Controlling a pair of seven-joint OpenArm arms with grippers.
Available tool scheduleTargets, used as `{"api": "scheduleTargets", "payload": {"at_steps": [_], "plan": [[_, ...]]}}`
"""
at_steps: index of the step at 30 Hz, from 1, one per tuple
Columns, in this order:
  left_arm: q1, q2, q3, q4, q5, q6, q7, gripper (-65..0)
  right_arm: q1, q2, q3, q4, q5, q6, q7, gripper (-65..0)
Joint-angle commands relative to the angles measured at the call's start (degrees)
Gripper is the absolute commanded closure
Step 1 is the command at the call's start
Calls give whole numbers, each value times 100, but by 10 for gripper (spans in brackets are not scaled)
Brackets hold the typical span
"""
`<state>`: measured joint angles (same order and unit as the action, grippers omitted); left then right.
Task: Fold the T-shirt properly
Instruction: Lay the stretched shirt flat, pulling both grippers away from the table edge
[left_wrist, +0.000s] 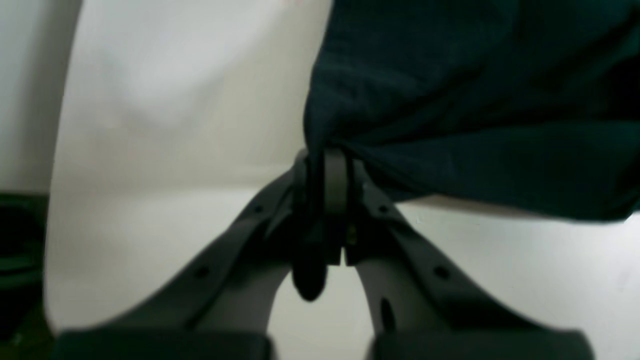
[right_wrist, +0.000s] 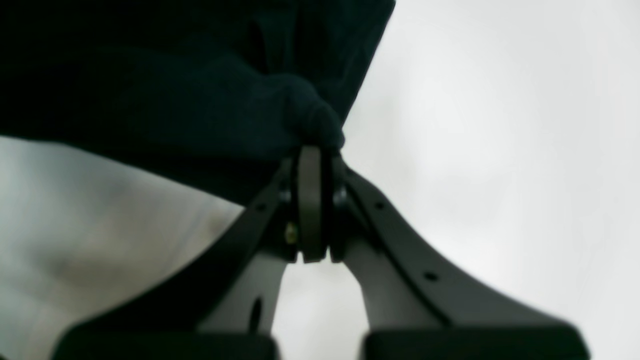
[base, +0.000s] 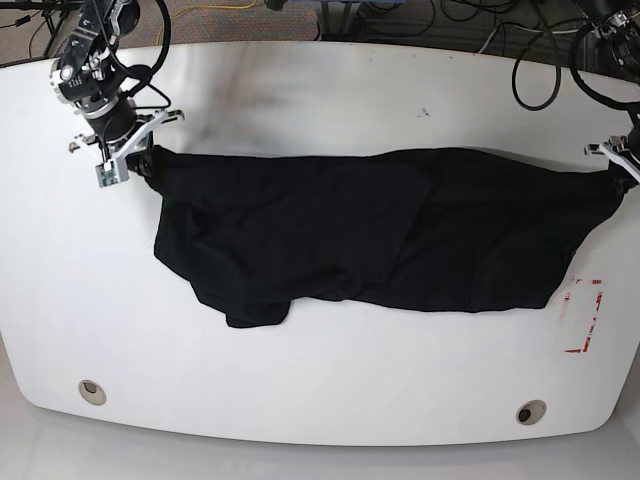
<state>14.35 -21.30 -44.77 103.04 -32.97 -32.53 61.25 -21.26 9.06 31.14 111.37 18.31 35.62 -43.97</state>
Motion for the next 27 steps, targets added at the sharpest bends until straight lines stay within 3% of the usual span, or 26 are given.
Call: {"api": "scheduleTargets", "payload": {"at_steps": [1,7,18,24,27], "plan": [[99,-116,-90,91,251,-109,-125,0,-129,74,29,129,55,-14,137,-3],[363,-99,-125,65,1025,-747,-143,0,-472,74,29,111,20,-14,137,-3],[451,60,-222,-85,2159,-747,-143,0,-868,92,-15,94,20,-6,137,-6],[530,86,-186,-93,2387,-747,-143,0,-903,83,-41,94,20,-6,137,-8],[548,86,-178,-85,2378,-747,-143,-60,-903,74,-164,94,20,-23,137,-40]]}}
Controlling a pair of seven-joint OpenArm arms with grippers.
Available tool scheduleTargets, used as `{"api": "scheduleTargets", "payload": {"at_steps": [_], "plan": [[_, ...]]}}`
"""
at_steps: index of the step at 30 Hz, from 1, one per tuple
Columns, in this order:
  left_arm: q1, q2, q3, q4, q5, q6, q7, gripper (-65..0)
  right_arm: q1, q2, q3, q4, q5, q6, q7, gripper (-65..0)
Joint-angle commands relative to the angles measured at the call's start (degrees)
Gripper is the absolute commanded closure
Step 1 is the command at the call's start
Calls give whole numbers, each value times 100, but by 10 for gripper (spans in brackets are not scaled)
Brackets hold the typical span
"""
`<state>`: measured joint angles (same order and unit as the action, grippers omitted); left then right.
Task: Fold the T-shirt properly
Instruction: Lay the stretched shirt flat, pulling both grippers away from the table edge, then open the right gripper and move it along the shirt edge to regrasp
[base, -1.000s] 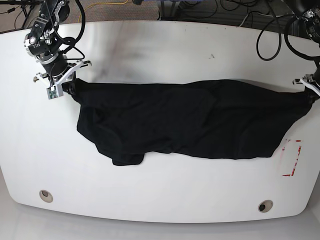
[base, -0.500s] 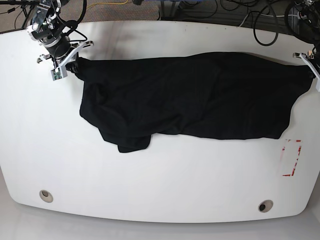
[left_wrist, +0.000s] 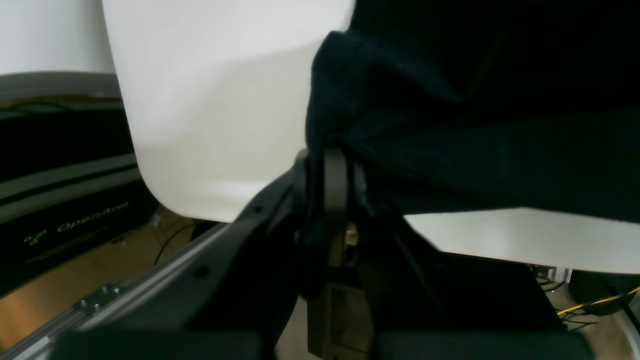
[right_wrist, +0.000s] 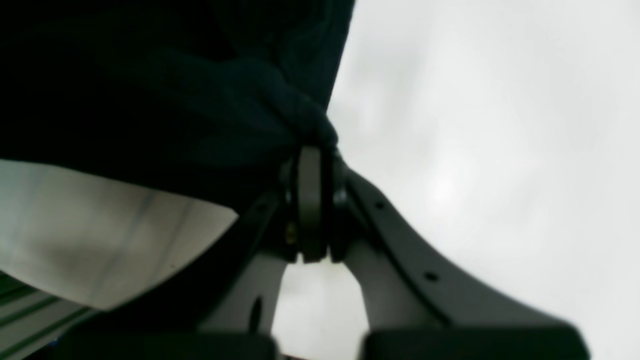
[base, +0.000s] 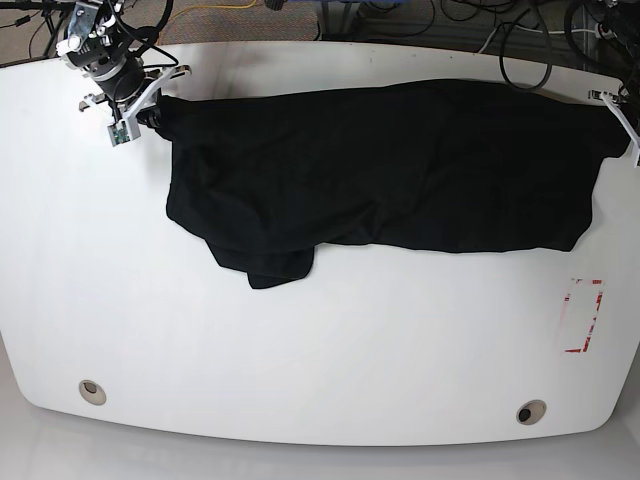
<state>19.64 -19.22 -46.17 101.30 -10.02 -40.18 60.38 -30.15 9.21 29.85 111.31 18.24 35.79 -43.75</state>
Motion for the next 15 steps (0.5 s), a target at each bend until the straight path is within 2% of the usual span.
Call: {"api": "scheduleTargets", "payload": {"at_steps": [1,7,9,12,15], "plan": [[19,-122,-38,90,83,18,-56,-93,-22,59,-61,100,27,-41,115,-70],[1,-113,-29,90,83,18,-47,-304,-22,50,-132,100,27,-49,115,-376],[-8,-113,-29,90,83,18,-47,-349,-22,50,-185,109,44,-41,115,-468],[-17,-113,-29,99,66,18,-47,-358,-31,50,-202,135,106,-41,115,-558],[-34,-113,-29,117,40,18,-47,-357,-40,-64,-167,162,378,-41,115,-575]]}}
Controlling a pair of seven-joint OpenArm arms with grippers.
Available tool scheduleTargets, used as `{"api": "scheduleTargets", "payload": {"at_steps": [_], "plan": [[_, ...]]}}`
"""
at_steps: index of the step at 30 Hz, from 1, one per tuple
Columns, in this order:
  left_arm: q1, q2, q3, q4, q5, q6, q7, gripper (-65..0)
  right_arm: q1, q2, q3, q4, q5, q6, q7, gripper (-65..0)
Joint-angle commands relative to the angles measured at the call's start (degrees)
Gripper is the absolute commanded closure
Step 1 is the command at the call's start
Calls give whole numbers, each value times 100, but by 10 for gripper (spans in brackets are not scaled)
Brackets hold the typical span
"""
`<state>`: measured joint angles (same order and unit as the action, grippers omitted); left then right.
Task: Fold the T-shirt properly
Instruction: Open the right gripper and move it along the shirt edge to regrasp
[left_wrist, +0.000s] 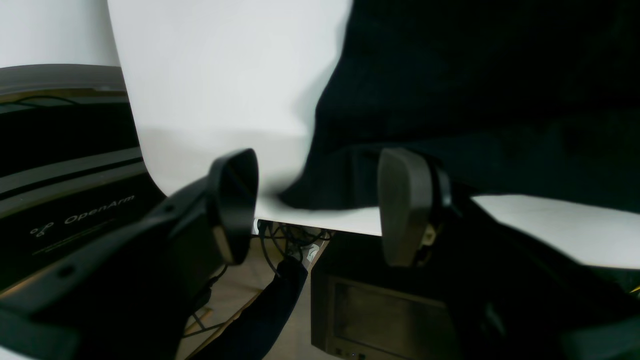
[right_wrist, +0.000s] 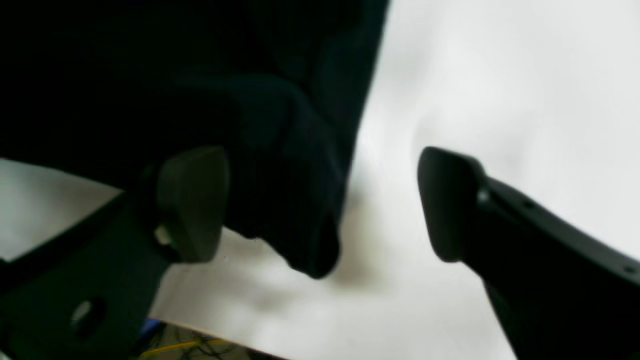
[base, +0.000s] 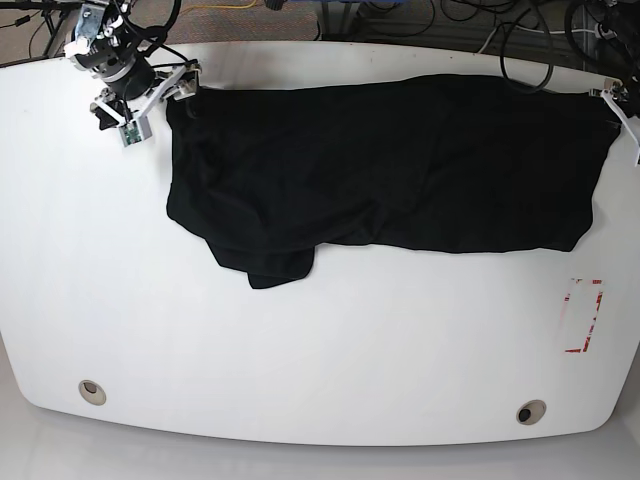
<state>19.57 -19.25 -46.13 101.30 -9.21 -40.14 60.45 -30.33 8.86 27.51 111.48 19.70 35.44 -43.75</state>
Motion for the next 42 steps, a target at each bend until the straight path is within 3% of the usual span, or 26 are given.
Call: {"api": "scheduleTargets", "payload": {"at_steps": [1,7,11,18,32,42], "plan": [[-28,-111,-33,117,-59,14,-53,-356,-22,-47,76,144,328,3,115,-574],[-247,-128,-68,125,-455,14,-45,-353,197,-99,208,135,1137,3,115,-574],[-318,-163,-68,204,-622,14,-45,-353,549,-117,295,12,1366,-41,115,-574],[-546,-137,-33,415,-595,14,-45,-353,1560,-143,295,-867,1339,-50,115,-574],[-872,-163,-42,415,-586,14,-45,-353,2808,393,252,-2950,1269,-6,159,-574],[-872,-163,-33,407,-586,14,-45,-353,3222,208,93,-3170,496,3,159,-574]]}}
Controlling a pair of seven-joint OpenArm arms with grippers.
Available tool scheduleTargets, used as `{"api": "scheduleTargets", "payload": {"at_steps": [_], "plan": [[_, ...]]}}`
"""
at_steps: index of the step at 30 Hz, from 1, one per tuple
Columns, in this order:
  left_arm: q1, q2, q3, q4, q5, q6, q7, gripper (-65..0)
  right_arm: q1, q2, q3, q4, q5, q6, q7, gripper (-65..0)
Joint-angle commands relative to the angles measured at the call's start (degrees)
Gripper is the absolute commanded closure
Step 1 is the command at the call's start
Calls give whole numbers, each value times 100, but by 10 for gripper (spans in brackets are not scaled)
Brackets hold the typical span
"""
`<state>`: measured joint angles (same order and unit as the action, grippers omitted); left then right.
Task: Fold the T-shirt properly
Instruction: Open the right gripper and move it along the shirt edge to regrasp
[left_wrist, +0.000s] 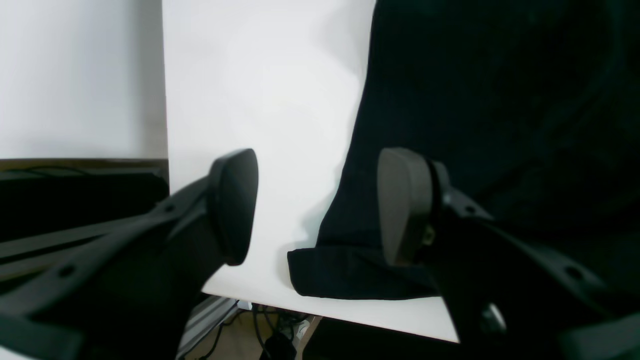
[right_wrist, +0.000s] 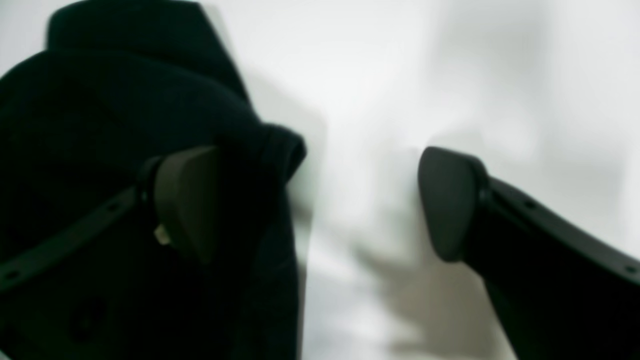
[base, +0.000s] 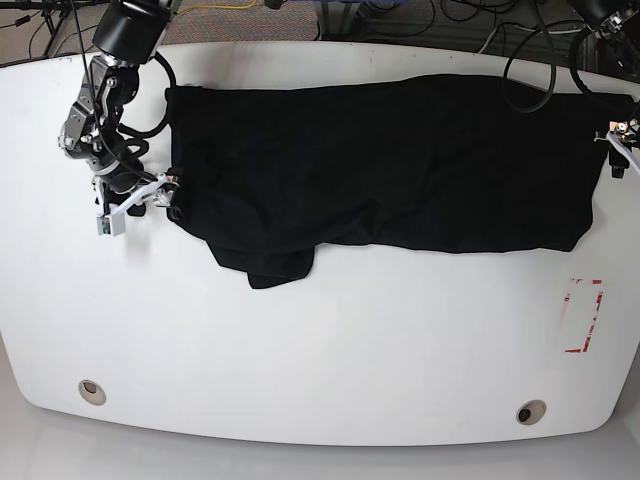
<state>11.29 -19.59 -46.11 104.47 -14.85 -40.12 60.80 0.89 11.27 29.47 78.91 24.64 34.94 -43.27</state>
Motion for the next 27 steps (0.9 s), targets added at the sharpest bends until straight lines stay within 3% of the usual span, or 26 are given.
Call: {"api": "scheduleTargets", "payload": {"at_steps": [1,10,13,22,24,27], "plan": [[-43,-128,-35,90,-23,12,-80,-353,162,-67,-183,87,-51,53,111,-574],[-43,-128,-35,90,-23,12,-80,-353,303,-349,-376,69,-394,53,120,-544],[-43,-128,-35,81,-23,12,-80,-353,355,-375,-376,69,-500,53,120,-455],[-351,-102,26,-359,303,12,-80,-356,373,-384,-376,69,-570,53,120,-32],[-544,-102,70,-578,452,12,-80,-357,364,-375,-376,69,-570,53,120,0],[-826,-93,96,-956,716,12,-80,-358,338,-375,-376,104,-570,53,111,-11]]}}
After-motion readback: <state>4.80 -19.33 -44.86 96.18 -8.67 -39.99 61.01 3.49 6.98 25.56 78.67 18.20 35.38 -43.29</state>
